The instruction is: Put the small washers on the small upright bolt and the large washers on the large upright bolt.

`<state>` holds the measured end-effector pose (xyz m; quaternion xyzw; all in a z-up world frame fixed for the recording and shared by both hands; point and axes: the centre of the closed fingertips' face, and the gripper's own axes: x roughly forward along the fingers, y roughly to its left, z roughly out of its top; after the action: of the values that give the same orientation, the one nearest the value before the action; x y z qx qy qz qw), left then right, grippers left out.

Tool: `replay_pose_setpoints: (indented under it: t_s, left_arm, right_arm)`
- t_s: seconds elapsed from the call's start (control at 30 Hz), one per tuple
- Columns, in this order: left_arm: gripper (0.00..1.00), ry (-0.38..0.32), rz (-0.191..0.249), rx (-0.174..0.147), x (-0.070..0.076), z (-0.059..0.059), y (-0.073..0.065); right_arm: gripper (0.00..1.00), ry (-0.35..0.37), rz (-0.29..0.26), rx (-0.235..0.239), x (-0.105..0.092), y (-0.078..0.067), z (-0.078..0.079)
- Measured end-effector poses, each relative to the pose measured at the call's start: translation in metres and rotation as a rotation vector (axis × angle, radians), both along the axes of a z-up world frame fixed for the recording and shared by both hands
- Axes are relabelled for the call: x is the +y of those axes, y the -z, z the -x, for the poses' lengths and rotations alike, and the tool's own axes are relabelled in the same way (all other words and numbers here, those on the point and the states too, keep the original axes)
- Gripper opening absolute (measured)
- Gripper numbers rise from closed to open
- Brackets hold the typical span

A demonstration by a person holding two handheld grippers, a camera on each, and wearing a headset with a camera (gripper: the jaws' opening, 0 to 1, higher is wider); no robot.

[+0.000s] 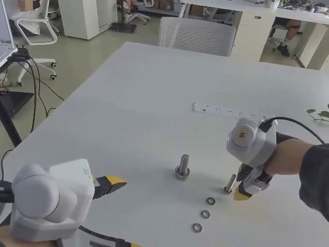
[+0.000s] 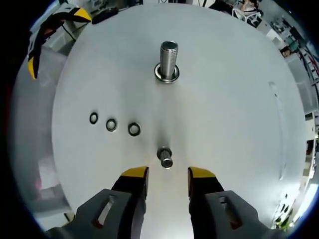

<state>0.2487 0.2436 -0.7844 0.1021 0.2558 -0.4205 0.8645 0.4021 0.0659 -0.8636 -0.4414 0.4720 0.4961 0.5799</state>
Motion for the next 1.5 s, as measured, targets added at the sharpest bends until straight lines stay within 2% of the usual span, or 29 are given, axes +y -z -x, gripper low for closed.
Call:
replay_pose_setpoints:
  t_s: [0.33, 0.4, 0.53, 1.1, 1.5]
  left_arm:
    - [0.85, 0.008, 0.002, -0.005, -0.003, 0.001, -0.002]
    - [0.85, 0.011, 0.004, -0.006, -0.004, 0.002, -0.003]
    - [0.85, 0.013, 0.003, -0.010, -0.005, 0.002, -0.004]
    - [0.85, 0.027, 0.004, -0.024, -0.009, 0.005, -0.008]
    - [0.85, 0.033, 0.008, -0.032, -0.011, 0.006, -0.010]
  right_arm:
    - [0.40, 0.017, -0.009, -0.007, -0.010, -0.009, 0.008]
    - [0.44, 0.031, -0.026, 0.001, -0.010, -0.010, 0.012]
    - [0.51, 0.034, -0.022, 0.008, -0.016, -0.012, 0.021]
    - [0.52, 0.060, -0.058, 0.006, -0.027, -0.021, 0.058]
    - [0.52, 0.056, -0.065, 0.022, -0.026, -0.022, 0.082]
